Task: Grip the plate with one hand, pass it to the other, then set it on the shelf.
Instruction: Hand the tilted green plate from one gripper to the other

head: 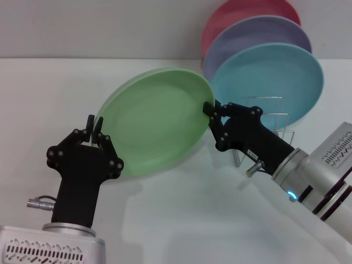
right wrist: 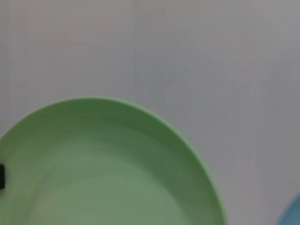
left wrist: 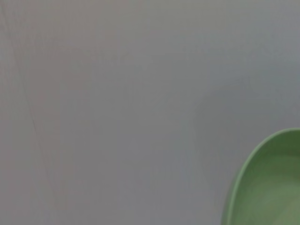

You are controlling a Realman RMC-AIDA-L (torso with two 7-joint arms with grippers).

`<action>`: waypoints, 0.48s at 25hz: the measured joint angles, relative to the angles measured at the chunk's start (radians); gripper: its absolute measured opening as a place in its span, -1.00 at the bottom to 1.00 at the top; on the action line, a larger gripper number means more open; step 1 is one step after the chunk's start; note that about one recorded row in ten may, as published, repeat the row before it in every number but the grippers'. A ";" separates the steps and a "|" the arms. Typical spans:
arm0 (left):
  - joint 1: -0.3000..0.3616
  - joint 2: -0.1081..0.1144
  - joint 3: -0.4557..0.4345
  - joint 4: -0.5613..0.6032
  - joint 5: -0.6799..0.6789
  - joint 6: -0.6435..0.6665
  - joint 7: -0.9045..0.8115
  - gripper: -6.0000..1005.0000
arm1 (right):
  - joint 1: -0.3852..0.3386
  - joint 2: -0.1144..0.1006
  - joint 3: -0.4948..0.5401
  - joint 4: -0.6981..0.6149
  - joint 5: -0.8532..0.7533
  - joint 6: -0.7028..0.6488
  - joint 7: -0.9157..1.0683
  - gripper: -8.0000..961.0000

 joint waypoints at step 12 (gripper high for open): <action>-0.003 0.000 0.000 0.000 0.000 -0.008 0.000 -0.73 | 0.000 0.000 0.008 -0.002 0.000 0.005 -0.001 -0.82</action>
